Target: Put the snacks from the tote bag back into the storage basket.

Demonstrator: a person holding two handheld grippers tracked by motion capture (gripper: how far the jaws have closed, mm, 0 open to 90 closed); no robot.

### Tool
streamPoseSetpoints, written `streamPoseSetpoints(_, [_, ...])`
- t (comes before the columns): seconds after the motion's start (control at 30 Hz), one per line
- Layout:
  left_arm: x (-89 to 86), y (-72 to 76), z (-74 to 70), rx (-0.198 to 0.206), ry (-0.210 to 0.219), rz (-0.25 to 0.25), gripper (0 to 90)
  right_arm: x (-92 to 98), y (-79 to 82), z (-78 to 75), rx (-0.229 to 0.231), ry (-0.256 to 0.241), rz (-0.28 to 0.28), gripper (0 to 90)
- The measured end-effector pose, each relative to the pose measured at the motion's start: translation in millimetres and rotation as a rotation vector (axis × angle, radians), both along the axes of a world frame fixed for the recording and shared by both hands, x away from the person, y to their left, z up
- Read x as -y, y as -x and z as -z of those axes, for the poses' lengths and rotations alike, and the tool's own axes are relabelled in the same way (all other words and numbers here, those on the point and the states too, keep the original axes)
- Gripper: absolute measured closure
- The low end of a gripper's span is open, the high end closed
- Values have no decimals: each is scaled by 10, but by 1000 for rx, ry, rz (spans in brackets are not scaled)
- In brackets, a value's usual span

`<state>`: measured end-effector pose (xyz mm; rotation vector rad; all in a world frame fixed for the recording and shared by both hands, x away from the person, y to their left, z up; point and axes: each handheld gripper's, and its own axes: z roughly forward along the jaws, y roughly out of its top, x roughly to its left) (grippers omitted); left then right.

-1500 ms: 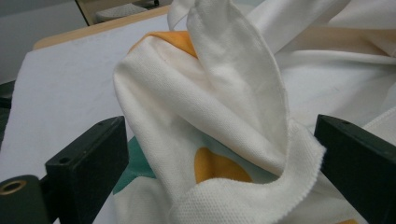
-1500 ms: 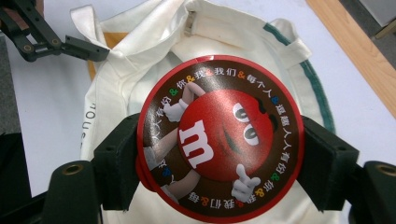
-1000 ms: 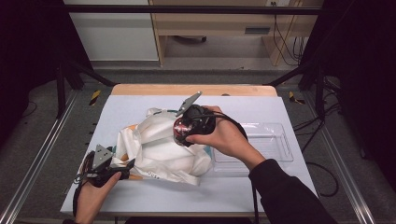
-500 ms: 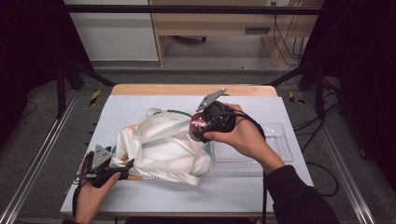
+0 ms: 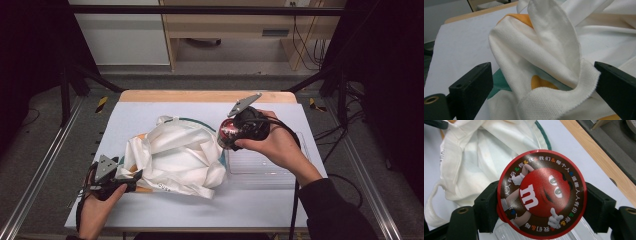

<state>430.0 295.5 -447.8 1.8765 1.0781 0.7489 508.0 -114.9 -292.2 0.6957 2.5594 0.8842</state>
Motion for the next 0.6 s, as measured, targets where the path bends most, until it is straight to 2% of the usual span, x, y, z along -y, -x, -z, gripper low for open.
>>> streamPoseSetpoints(0.1, [11,10,-11,10,0,3,40,78,-3,8,-3,7,13,261])
streamPoseSetpoints(0.6, [19,8,-7,8,-7,6,42,369,-91,115,-25,18,56,260])
